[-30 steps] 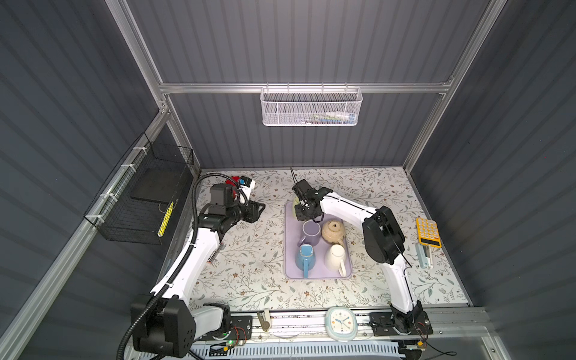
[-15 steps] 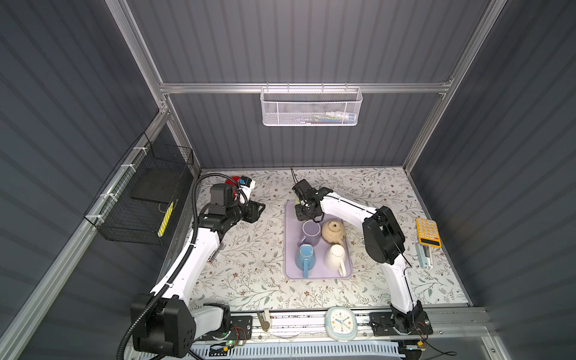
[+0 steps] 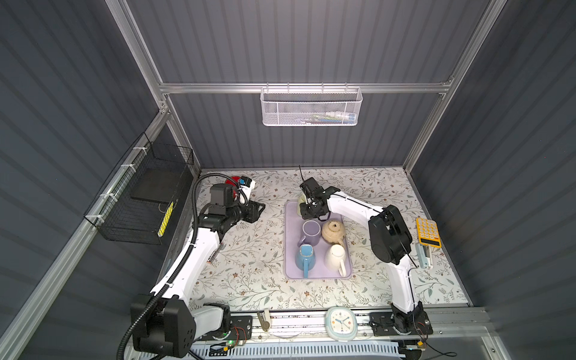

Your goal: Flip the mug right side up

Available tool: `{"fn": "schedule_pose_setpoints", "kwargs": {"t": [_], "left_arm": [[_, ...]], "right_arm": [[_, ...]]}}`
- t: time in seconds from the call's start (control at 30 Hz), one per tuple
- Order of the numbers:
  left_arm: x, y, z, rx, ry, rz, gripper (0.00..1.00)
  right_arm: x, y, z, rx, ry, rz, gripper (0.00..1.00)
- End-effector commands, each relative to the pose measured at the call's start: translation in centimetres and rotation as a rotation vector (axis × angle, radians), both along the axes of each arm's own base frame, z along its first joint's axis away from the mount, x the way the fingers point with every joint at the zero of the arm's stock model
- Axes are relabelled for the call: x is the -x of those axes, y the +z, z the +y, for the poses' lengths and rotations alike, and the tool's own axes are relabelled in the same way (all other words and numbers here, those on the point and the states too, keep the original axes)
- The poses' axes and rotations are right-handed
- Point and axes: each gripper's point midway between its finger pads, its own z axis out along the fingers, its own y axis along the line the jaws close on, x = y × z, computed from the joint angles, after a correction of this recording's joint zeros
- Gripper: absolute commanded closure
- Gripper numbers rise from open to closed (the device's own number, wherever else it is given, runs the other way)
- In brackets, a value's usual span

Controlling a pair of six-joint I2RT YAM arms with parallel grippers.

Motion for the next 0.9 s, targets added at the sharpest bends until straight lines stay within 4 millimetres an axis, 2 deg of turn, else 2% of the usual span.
{"fn": "schedule_pose_setpoints", "kwargs": {"t": [0.0, 0.5, 0.87], "left_arm": [[0.1, -1.0, -0.1, -0.015, -0.015, 0.014, 0.48], [0.1, -1.0, -0.1, -0.014, -0.014, 0.013, 0.48], [0.0, -1.3, -0.1, -0.017, -0.014, 0.019, 0.49]], "right_arm": [[-0.3, 2.4, -0.1, -0.033, 0.022, -0.043, 0.95], [-1.4, 5.9, -1.8, -0.012, 0.037, -0.125, 0.96], [-1.5, 8.0, -2.2, -0.016, 0.044, -0.166, 0.96]]}}
